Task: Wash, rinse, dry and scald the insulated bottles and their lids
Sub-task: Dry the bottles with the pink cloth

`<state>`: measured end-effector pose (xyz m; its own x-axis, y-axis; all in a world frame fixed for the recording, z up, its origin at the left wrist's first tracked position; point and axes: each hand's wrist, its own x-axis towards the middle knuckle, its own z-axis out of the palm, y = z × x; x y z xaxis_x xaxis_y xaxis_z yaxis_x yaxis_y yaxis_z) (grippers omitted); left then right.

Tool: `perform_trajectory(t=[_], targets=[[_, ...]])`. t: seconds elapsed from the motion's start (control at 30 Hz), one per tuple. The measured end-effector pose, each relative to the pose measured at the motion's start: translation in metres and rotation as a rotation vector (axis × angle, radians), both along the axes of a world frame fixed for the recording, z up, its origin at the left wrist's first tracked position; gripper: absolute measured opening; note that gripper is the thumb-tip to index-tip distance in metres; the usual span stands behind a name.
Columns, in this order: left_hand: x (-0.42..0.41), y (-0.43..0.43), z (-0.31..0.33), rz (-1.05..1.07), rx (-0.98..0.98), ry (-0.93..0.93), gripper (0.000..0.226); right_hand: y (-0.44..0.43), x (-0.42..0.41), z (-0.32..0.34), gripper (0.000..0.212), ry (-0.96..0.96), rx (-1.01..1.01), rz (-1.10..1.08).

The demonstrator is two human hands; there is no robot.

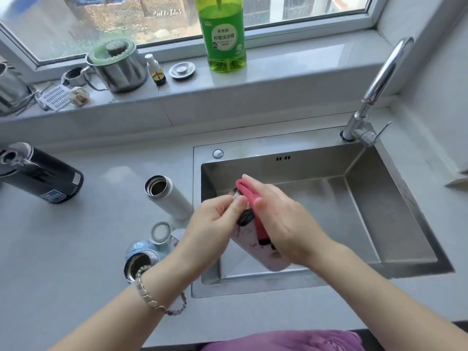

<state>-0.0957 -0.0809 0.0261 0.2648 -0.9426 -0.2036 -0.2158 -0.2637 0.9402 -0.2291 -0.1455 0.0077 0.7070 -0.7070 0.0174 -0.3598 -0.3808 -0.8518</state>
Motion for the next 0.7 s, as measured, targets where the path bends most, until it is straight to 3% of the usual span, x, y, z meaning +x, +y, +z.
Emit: perform_trajectory(t=[0.07,0.17,0.27,0.33,0.4,0.53,0.7], targets=[[0.001,0.006,-0.002,-0.017,-0.064,-0.036,0.056,-0.016,0.008,0.001,0.040,-0.094,0.492,0.011],[0.000,0.009,0.001,0.013,-0.120,-0.030,0.049,-0.028,0.010,-0.016,0.048,-0.057,1.130,0.057],[0.005,0.008,-0.001,0.061,-0.163,-0.024,0.051,-0.019,0.003,-0.029,0.061,-0.033,1.378,0.033],[0.009,0.006,-0.003,0.121,-0.209,0.000,0.051,-0.015,-0.002,-0.029,0.056,-0.109,1.527,-0.031],[0.015,0.004,-0.005,0.167,-0.278,-0.024,0.049,-0.014,-0.007,-0.032,0.035,-0.240,1.564,-0.195],[0.016,0.001,-0.021,0.135,-0.407,-0.361,0.053,-0.005,-0.002,-0.023,0.032,-0.590,1.465,-0.593],[0.010,0.011,-0.035,-0.023,-0.601,-0.613,0.033,0.022,0.016,-0.023,0.035,-0.402,1.083,-0.828]])
